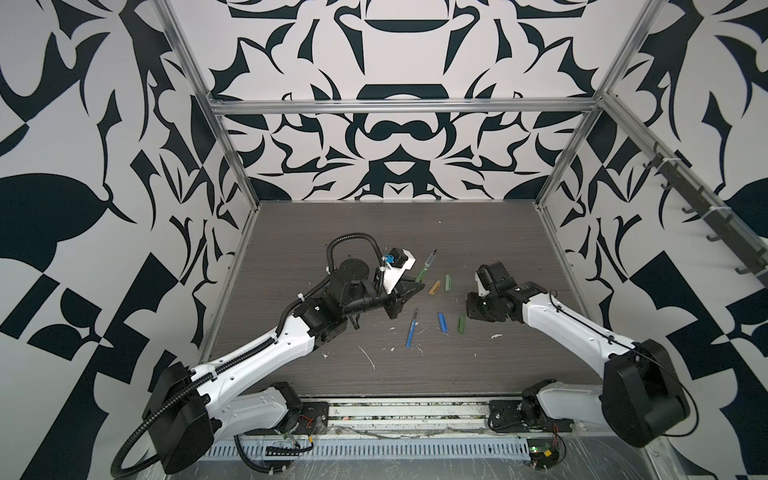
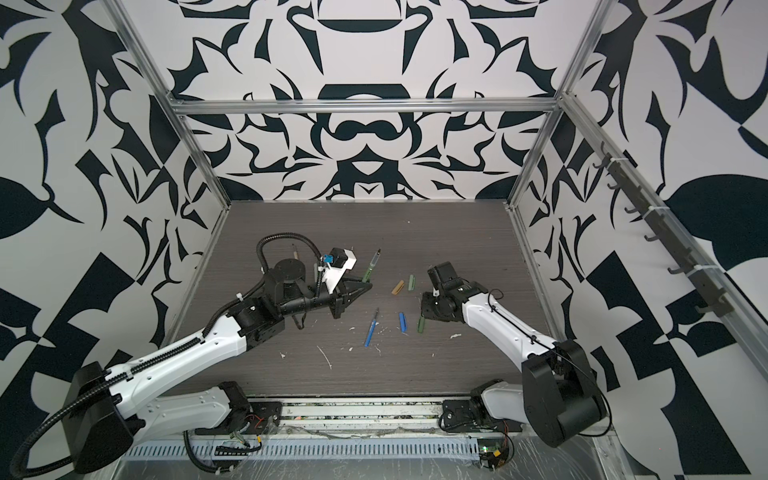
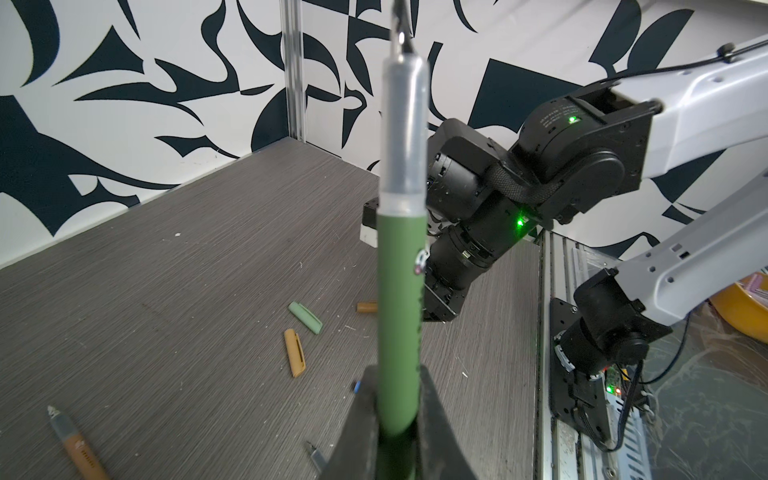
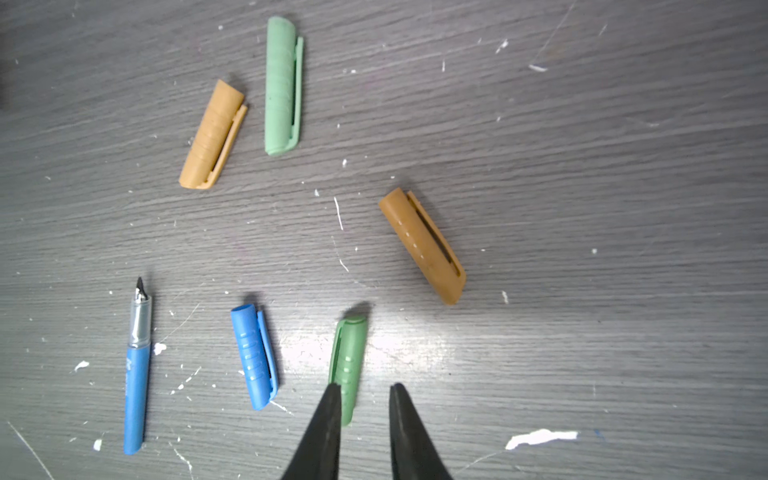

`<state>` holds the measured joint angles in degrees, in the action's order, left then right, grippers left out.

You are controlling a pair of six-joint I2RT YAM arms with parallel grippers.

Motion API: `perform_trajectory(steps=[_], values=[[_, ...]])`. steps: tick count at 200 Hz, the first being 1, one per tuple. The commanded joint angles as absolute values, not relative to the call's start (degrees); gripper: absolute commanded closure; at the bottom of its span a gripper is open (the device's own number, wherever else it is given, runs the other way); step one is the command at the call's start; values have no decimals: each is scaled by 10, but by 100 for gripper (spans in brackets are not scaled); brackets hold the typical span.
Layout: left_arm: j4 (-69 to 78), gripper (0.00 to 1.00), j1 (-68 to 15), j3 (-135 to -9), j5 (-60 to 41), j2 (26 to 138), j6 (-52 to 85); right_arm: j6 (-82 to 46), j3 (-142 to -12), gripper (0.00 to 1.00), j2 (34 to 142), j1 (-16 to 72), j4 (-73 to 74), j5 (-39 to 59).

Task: Insert the pens into the pen caps
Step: 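Lower the right gripper toward the dark green cap near the blue cap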

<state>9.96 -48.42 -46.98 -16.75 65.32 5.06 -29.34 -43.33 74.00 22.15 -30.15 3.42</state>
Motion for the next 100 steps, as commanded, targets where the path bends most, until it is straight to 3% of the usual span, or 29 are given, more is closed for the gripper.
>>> perform_trajectory(steps=[1, 100], values=[[106, 93, -489, -492, -185, 658, 59, -287, -449, 74, 752, 221, -301, 49], [104, 93, -493, -491, -184, 667, 56, -294, -439, 75, 828, 221, -256, 75]])
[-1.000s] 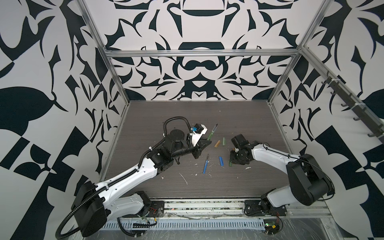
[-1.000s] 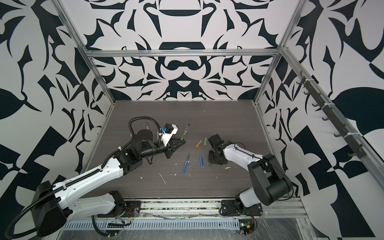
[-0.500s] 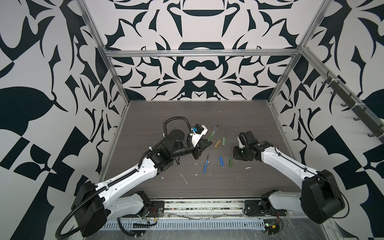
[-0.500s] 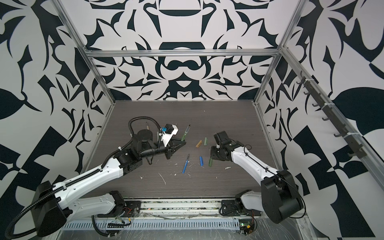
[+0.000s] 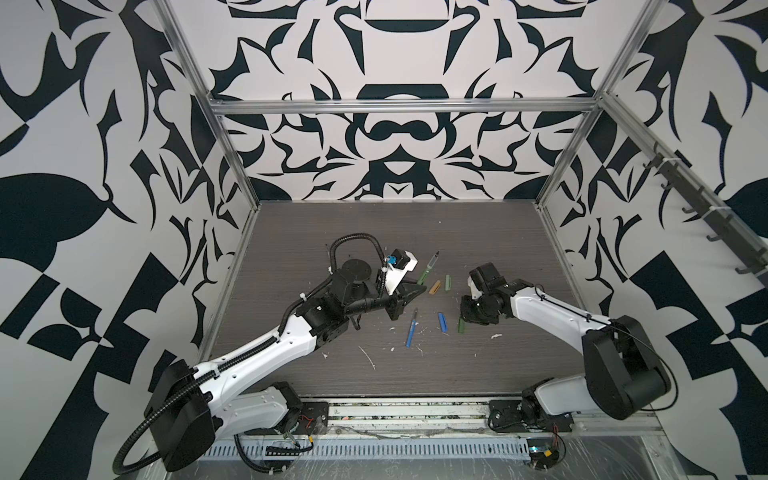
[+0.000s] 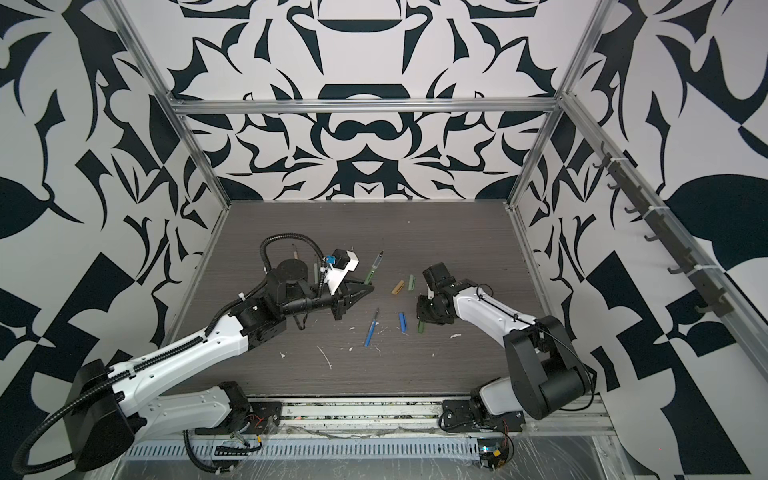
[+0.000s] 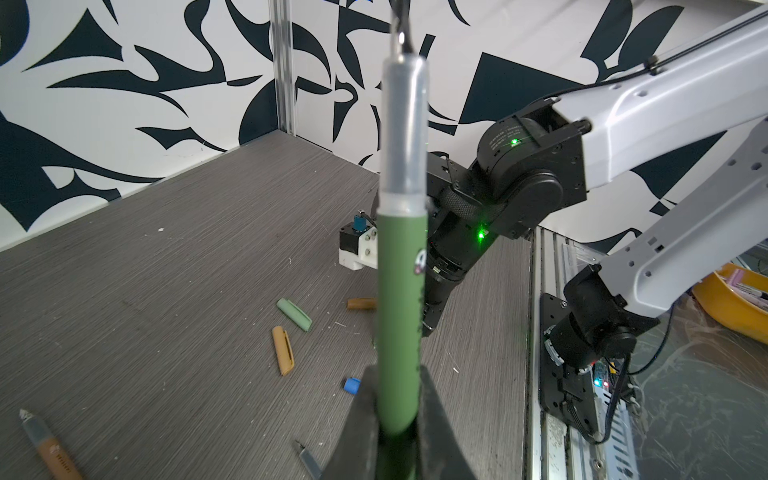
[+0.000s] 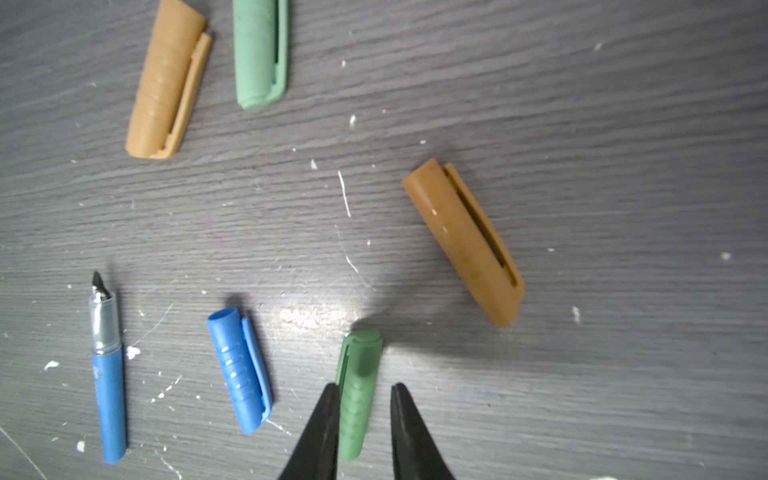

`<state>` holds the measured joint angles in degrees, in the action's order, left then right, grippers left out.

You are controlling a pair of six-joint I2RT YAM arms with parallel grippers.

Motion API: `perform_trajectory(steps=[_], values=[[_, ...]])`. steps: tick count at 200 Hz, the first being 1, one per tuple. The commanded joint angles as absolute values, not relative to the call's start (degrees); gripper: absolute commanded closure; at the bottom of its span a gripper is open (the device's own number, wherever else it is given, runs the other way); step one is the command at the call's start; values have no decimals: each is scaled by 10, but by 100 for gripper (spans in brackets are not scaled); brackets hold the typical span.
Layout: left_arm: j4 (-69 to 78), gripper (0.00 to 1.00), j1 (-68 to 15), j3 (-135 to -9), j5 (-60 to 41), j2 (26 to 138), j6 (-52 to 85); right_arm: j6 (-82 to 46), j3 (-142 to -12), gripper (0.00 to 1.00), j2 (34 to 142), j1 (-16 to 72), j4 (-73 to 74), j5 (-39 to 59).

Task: Insert the pens into the pen caps
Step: 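Lower the right gripper toward the dark green cap near the blue cap, then close the right gripper on the dark green cap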

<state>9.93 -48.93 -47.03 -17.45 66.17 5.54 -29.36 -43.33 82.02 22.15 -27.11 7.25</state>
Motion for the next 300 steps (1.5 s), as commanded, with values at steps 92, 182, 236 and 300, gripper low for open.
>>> perform_trajectory(steps=[92, 182, 236, 300], values=[[102, 93, -496, -492, -186, 672, 55, -300, -424, 77, 843, 221, -245, 79], [99, 93, -497, -493, -184, 669, 52, -311, -414, 77, 862, 221, -236, 65], [98, 94, -497, -493, -183, 667, 50, -325, -410, 77, 870, 238, -232, 46], [95, 95, -497, -494, -181, 665, 48, -343, -411, 81, 867, 266, -231, 16]])
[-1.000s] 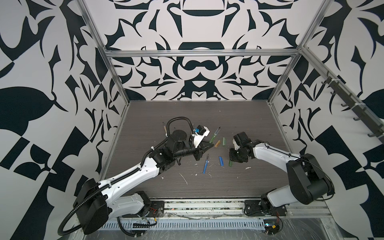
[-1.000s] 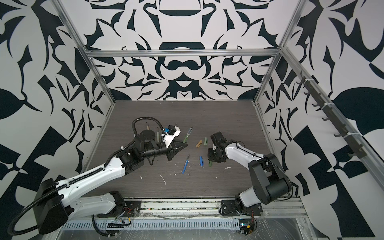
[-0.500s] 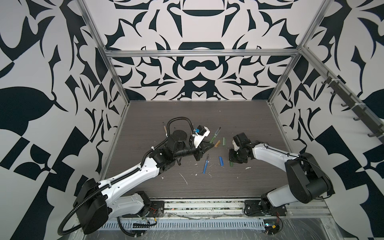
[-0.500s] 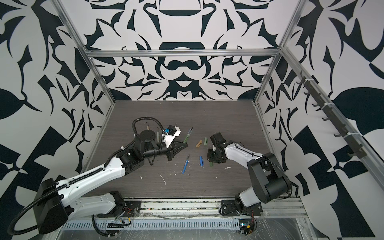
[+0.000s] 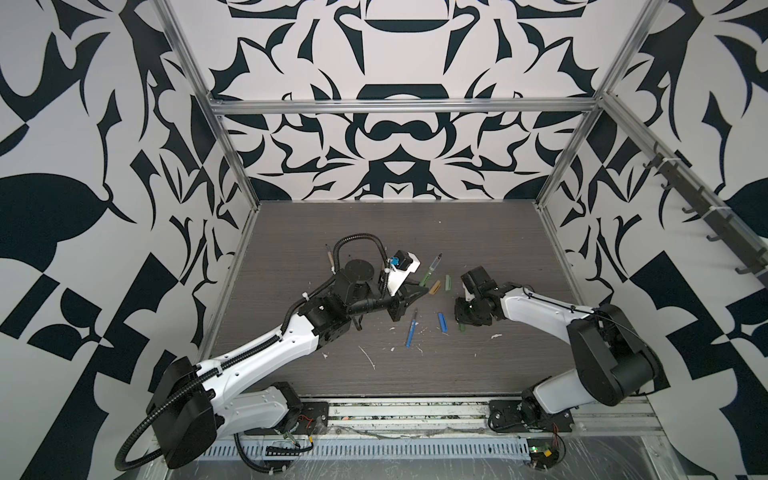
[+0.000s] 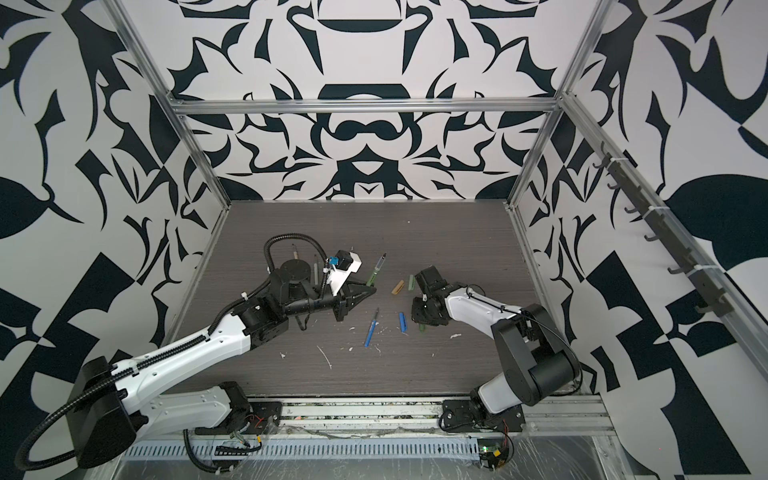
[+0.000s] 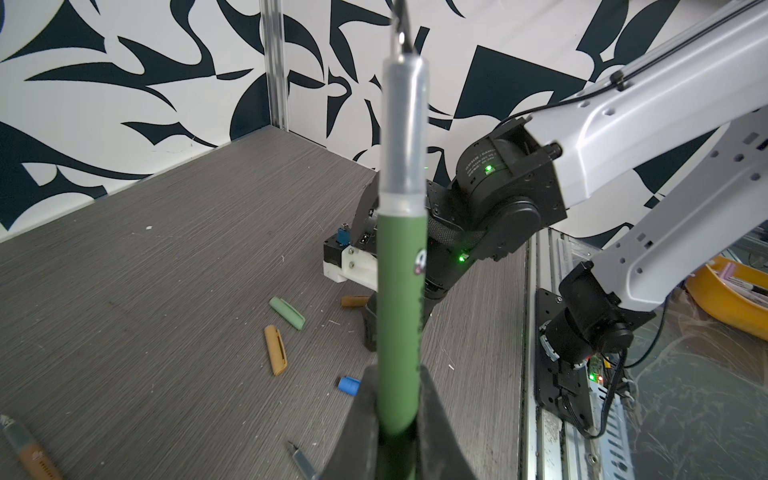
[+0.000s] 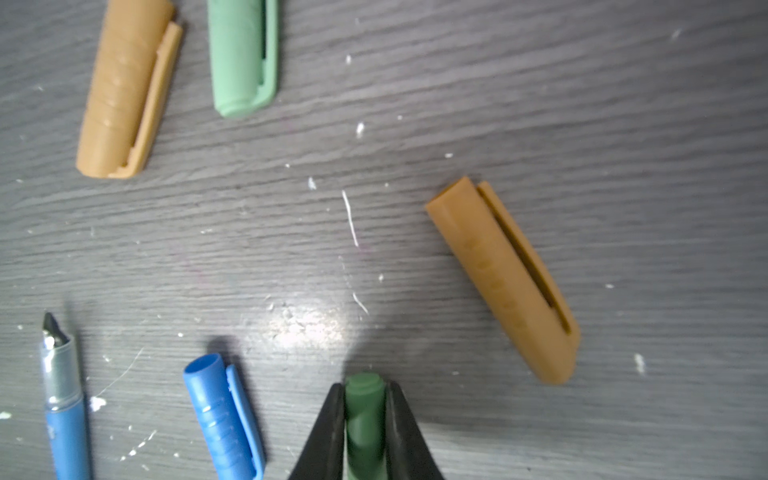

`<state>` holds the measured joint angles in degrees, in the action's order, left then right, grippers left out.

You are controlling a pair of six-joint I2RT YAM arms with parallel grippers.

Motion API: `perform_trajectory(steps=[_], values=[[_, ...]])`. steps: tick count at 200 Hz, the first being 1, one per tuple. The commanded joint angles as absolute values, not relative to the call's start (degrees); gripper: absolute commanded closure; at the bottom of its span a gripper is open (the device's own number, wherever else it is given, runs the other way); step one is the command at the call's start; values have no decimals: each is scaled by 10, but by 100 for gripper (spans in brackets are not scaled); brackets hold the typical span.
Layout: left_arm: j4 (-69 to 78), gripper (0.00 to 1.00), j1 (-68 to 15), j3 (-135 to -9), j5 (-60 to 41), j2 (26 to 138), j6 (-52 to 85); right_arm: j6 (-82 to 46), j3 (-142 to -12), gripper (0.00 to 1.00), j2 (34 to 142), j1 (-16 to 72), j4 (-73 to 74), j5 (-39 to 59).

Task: Insert the pens into the pen caps
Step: 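Close the right gripper on the dark green cap, then lift the green cap with the right gripper toward the held pen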

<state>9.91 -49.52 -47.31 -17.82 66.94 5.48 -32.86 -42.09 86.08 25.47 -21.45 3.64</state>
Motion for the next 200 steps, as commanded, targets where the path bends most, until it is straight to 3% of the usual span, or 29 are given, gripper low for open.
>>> perform_trajectory(steps=[1, 58, 118, 200], values=[[95, 95, -497, -494, -181, 665, 48, -343, -411, 81, 866, 267, -232, 15], [97, 95, -497, -491, -178, 664, 46, -344, -422, 82, 744, 280, -235, 18], [153, 96, -498, -460, -141, 652, 62, -343, -376, 86, 491, 293, -18, 4], [157, 97, -498, -459, -138, 645, 78, -302, -476, 87, 502, 344, 215, -15]])
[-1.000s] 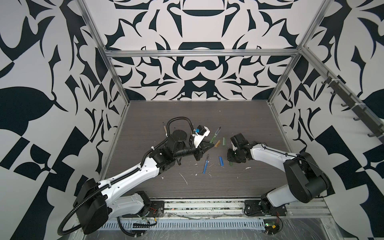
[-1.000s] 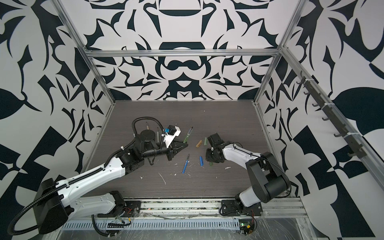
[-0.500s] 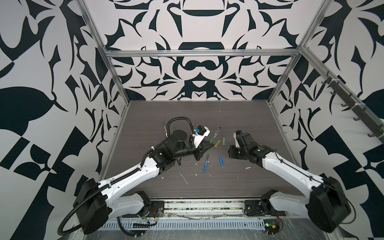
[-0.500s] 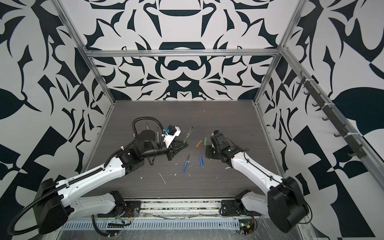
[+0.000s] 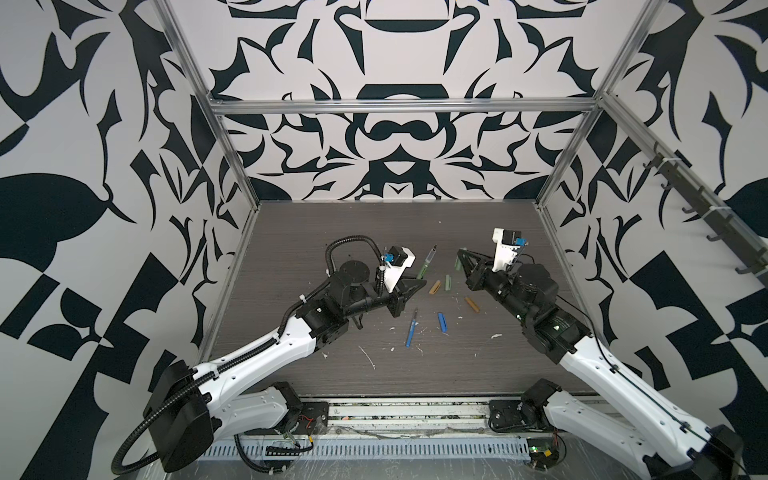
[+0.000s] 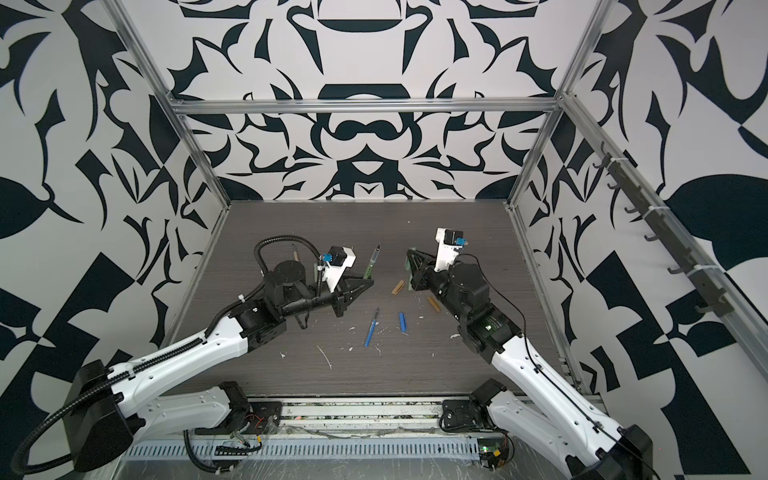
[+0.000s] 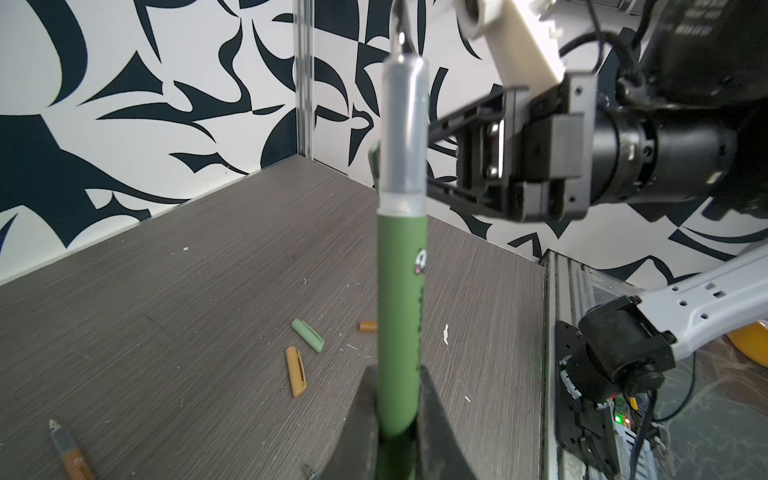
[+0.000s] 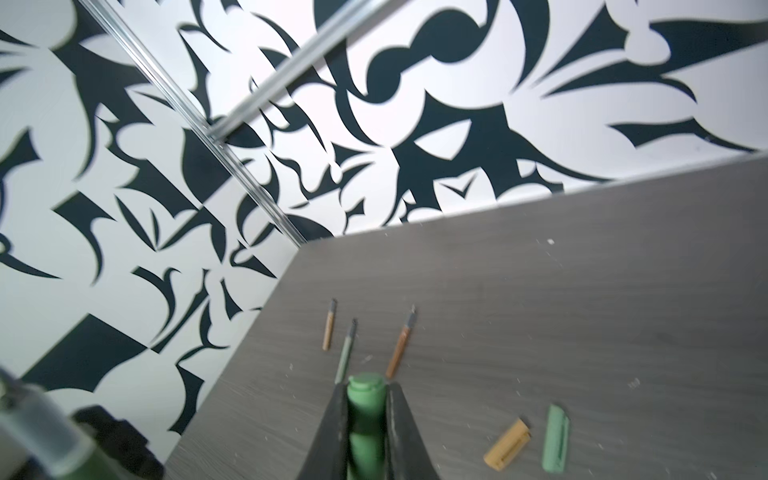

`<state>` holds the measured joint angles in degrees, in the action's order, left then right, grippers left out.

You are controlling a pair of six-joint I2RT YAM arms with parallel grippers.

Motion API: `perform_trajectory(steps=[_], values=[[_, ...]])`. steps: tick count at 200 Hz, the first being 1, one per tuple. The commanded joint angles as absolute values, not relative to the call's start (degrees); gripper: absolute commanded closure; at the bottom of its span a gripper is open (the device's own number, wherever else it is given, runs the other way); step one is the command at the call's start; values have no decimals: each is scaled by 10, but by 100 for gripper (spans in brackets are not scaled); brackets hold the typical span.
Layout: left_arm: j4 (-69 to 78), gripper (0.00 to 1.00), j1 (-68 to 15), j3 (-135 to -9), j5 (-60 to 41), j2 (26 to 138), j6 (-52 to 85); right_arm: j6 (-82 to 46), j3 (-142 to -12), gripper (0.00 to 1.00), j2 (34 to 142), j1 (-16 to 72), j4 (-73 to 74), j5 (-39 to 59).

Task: Insert the pens into the pen caps
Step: 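Lift the green cap with the right gripper toward the held pen, then bring the right gripper's green cap down onto the upright pen's top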

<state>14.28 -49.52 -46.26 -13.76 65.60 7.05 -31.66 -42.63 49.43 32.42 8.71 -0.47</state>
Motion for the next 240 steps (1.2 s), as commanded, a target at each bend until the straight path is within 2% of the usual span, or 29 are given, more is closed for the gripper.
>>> perform_trajectory(steps=[1, 63, 129, 240], values=[[157, 97, -498, -459, -138, 646, 78, -301, -477, 87, 503, 345, 218, -15], [155, 97, -497, -461, -144, 647, 82, -231, -523, 87, 526, 433, 263, -47], [158, 97, -498, -461, -154, 647, 82, -207, -541, 87, 547, 436, 268, -59], [158, 97, -498, -460, -154, 644, 83, -261, -519, 89, 541, 437, 227, -35]])
